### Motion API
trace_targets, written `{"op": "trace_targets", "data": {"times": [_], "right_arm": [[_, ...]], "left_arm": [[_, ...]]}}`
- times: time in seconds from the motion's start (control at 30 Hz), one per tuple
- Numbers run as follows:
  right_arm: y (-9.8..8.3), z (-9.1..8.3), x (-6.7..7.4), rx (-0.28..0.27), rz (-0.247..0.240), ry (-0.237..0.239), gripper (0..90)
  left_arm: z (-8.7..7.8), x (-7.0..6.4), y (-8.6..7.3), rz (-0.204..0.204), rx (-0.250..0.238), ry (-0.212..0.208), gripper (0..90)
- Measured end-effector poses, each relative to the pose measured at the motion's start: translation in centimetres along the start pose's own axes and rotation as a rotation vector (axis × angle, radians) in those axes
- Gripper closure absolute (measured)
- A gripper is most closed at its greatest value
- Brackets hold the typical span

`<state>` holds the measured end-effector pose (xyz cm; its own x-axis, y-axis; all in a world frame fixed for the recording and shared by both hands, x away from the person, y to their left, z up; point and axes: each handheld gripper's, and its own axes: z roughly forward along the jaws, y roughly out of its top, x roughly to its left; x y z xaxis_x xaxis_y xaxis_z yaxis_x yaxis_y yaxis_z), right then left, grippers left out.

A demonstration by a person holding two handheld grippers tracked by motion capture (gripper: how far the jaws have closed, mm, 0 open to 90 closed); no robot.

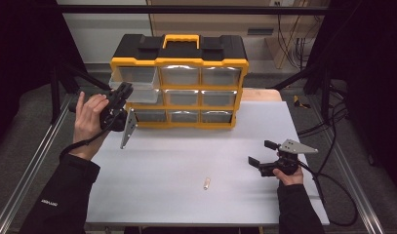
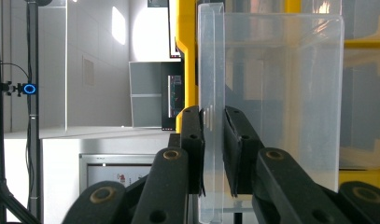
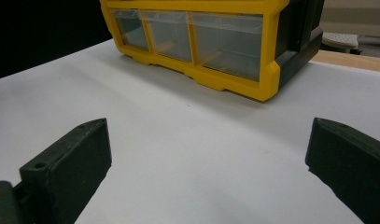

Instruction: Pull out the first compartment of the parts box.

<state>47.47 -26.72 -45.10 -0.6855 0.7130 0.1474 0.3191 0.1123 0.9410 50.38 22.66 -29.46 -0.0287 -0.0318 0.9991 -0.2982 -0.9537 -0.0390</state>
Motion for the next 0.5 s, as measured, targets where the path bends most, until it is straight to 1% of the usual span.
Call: {"op": "trace_targets", "data": {"times": [0.5], "right_arm": [[0.01, 0.01, 0.03, 0.001, -0.001, 0.001, 1.0]], "left_arm": [[-0.73, -0.03, 0.1, -0.002, -0.011, 0.0, 78.9]]}}
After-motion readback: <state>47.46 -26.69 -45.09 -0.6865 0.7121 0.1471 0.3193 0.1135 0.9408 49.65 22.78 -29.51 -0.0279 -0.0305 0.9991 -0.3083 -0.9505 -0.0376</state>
